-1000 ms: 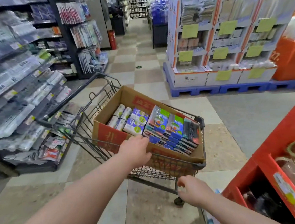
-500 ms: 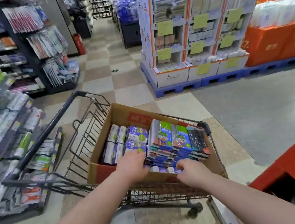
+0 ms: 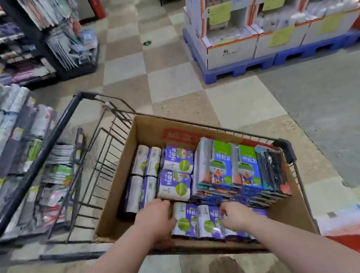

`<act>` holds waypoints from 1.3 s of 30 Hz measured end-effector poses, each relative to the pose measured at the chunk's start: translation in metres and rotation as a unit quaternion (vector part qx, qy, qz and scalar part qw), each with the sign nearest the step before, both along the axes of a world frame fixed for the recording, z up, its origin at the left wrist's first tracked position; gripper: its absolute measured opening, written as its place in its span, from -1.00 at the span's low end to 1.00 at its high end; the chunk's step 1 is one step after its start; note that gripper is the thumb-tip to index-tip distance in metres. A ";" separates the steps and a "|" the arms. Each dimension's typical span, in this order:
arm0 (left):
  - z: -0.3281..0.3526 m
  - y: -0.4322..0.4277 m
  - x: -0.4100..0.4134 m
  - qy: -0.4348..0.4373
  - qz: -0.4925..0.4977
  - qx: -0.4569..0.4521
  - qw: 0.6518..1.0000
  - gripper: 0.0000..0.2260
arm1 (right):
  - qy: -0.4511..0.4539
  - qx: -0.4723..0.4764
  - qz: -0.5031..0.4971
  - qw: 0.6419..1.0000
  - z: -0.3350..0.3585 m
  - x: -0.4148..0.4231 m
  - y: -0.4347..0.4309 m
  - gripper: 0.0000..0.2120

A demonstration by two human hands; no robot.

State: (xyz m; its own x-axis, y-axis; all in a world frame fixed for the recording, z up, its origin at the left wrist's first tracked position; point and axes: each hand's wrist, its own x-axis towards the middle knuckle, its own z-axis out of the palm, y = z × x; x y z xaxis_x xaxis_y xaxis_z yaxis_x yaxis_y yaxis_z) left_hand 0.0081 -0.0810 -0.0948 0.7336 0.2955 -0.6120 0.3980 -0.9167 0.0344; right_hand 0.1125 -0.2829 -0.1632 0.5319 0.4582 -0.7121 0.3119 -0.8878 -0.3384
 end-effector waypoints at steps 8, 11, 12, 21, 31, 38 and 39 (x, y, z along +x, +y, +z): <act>-0.077 -0.007 0.035 0.140 0.043 -0.048 0.988 -0.50 | 0.127 -0.043 -0.061 0.989 -0.081 0.021 0.002 -0.69; -0.100 -0.006 0.045 0.172 0.093 -0.070 0.978 -0.43 | 0.160 -0.058 -0.086 0.982 -0.105 0.024 0.008 -0.60; -0.106 -0.005 0.048 0.176 0.117 -0.077 0.974 -0.42 | 0.175 -0.060 -0.096 0.978 -0.111 0.025 0.011 -0.58; -0.149 0.006 0.053 0.169 0.366 -0.155 0.902 -0.50 | 0.289 -0.060 -0.364 0.883 -0.149 0.020 0.038 -0.25; -0.149 0.018 0.047 0.192 0.420 -0.108 0.880 -0.27 | 0.308 0.006 -0.546 0.779 -0.143 -0.003 0.045 -0.54; -0.145 0.016 0.051 0.203 0.406 -0.124 0.883 -0.34 | 0.355 0.021 -0.453 0.817 -0.133 0.009 0.046 -0.46; -0.145 0.015 0.052 0.198 0.413 -0.128 0.880 -0.36 | 0.360 0.025 -0.447 0.819 -0.129 0.013 0.044 -0.52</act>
State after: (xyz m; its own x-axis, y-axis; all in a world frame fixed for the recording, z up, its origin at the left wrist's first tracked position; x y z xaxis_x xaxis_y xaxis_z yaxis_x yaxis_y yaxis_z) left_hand 0.0599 -0.0659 -0.2397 0.0487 0.4431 -0.8952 0.9518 -0.2922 -0.0929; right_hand 0.1255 -0.2389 -0.2925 0.1222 0.1528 -0.9807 -0.7511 -0.6317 -0.1920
